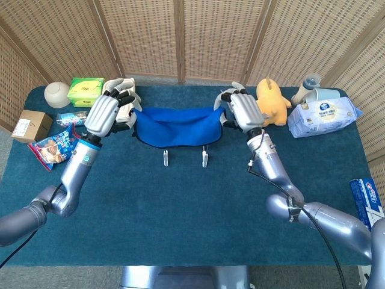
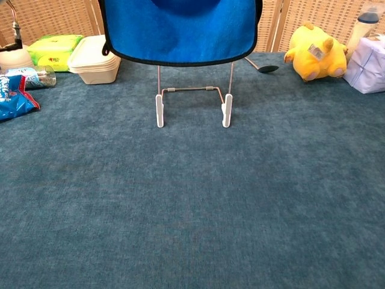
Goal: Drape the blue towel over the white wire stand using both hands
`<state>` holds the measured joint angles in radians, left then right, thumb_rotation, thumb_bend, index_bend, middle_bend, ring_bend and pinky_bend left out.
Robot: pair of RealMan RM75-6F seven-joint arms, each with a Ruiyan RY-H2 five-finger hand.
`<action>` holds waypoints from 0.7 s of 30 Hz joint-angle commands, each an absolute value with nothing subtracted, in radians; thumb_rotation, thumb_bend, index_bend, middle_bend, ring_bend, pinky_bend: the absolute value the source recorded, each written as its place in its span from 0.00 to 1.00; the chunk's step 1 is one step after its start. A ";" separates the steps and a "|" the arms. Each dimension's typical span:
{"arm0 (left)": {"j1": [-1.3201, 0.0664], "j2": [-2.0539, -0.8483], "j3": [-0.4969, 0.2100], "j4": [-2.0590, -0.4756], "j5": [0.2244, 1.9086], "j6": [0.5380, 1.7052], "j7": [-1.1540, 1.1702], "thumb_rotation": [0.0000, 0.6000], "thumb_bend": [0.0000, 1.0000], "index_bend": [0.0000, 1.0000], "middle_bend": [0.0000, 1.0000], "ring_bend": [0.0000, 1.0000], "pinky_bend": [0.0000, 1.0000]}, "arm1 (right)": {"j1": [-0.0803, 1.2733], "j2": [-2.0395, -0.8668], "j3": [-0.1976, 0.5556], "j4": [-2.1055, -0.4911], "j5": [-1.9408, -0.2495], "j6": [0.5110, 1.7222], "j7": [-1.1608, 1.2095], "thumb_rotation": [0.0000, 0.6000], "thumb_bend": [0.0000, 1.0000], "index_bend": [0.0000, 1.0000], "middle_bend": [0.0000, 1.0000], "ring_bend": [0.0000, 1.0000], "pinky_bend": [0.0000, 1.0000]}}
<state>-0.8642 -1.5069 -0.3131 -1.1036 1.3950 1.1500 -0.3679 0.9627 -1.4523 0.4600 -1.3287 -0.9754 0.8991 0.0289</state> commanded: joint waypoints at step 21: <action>-0.865 -1.557 -0.281 -1.053 1.401 1.148 -0.391 1.00 0.61 0.84 0.44 0.21 0.10 | 0.944 -1.467 0.431 -1.300 -0.983 0.898 0.047 1.00 0.53 0.97 0.47 0.29 0.12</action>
<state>-0.8657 -1.5559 -0.2819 -1.0537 1.4013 1.1480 -0.3912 0.9440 -1.4666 0.4307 -1.3004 -0.9824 0.8984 0.0471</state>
